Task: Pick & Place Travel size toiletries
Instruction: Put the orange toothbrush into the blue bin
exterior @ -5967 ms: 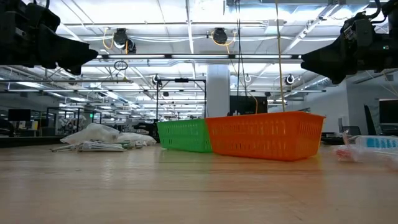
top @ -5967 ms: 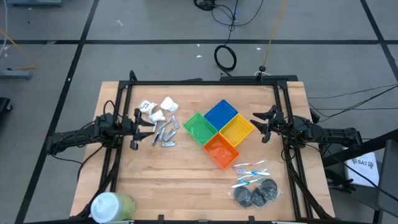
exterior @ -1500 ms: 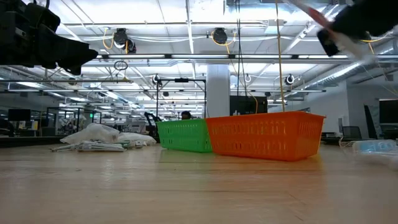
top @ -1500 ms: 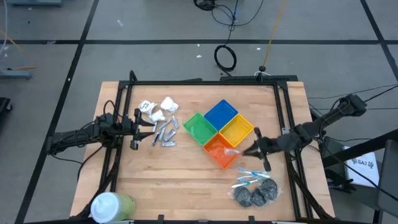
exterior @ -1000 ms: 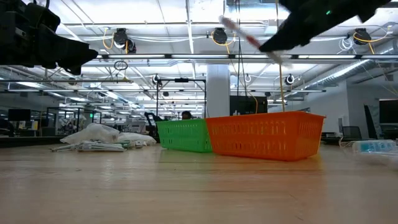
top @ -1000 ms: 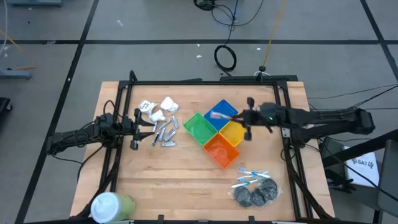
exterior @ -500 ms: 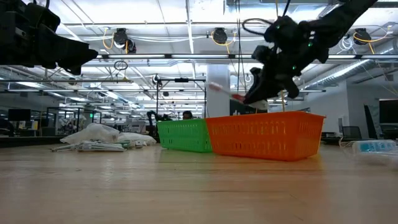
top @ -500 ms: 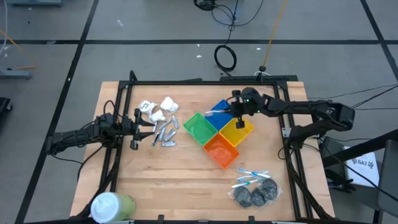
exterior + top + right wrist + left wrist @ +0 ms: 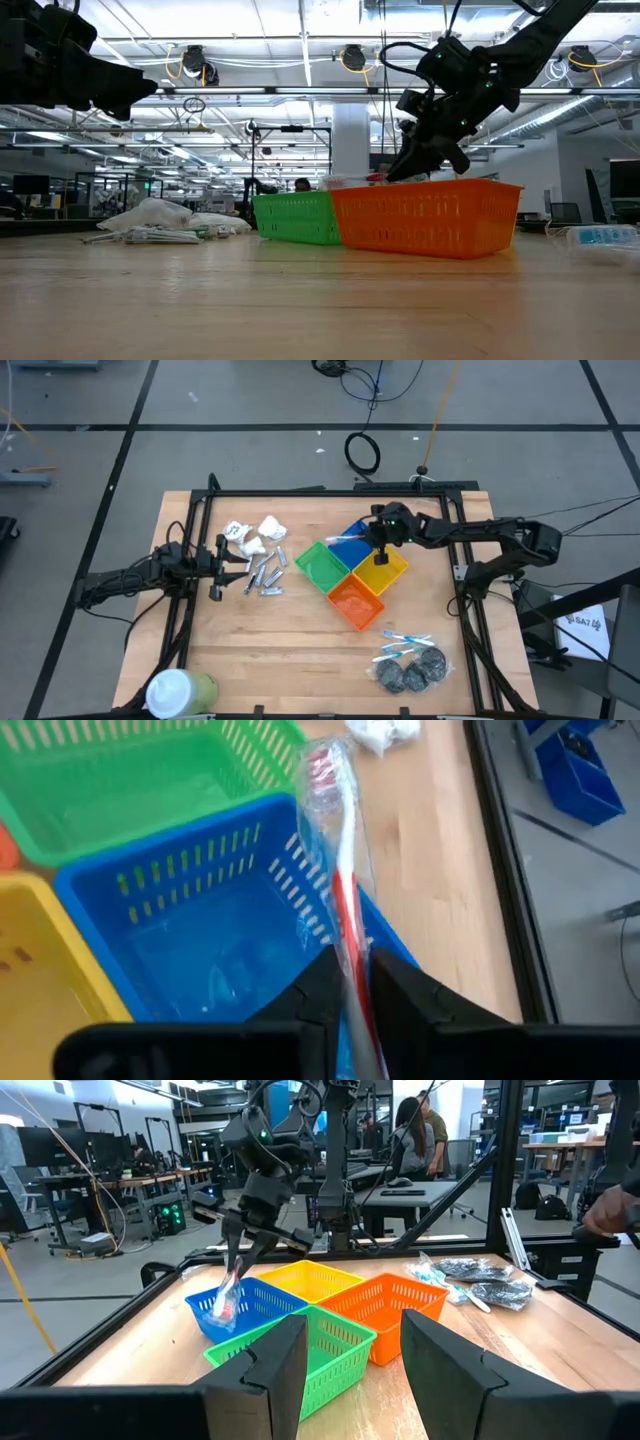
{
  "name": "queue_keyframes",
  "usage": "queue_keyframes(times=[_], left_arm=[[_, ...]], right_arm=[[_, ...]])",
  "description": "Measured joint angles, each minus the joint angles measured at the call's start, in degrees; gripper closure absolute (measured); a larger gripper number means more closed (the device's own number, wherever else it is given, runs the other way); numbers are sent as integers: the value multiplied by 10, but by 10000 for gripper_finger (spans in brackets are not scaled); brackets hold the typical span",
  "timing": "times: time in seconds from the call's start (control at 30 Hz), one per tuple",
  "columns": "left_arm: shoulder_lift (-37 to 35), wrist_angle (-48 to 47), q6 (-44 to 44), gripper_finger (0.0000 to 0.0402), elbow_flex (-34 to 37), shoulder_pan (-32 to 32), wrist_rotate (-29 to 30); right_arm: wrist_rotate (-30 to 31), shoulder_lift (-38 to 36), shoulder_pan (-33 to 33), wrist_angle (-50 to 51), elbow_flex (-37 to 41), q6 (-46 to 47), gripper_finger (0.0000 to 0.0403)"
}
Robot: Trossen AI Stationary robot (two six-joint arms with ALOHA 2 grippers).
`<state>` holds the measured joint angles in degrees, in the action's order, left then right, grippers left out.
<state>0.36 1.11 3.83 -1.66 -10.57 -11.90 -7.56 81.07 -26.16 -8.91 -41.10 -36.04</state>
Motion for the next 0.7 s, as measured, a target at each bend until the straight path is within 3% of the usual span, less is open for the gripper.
queue_keyframes(times=[0.37,0.7], left_arm=[[0,0,0,243,0,0,0],[0,0,0,243,0,0,0]], right_arm=[[-2,0,6,2,0,58,357],[-1,0,12,11,0,91,287]])
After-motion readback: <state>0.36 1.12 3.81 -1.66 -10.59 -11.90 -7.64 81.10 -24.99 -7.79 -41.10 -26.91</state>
